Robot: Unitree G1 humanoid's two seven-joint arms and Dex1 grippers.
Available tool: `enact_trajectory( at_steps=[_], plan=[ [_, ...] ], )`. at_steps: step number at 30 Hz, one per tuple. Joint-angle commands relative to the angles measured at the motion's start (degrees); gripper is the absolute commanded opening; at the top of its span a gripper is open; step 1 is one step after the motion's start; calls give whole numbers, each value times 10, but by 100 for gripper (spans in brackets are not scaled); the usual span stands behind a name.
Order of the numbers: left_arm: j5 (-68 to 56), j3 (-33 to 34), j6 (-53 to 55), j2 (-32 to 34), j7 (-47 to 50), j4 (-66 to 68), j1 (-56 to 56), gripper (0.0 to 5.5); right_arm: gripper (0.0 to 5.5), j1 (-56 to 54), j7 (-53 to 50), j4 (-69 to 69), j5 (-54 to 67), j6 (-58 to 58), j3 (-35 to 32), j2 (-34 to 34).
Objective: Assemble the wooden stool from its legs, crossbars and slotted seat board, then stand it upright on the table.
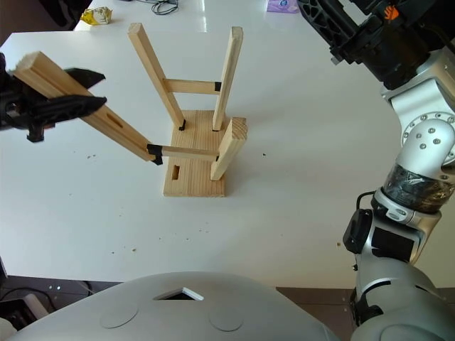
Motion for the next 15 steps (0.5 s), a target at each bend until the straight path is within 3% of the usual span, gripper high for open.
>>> enact_trajectory(
  at_steps=[1,8,15],
  plan=[
    [-4,12,-17,-12,22,-33,31,204,505,-27,17,28,-12,-4,16,-22],
    [2,-13,-55,-79,74,-88,96,204,505,-69,45,83,-43,-32,54,-19],
    [79,-66,-125,-78,56,-115,175,204,505,-104,63,126,-61,-54,71,-16]
  ],
)
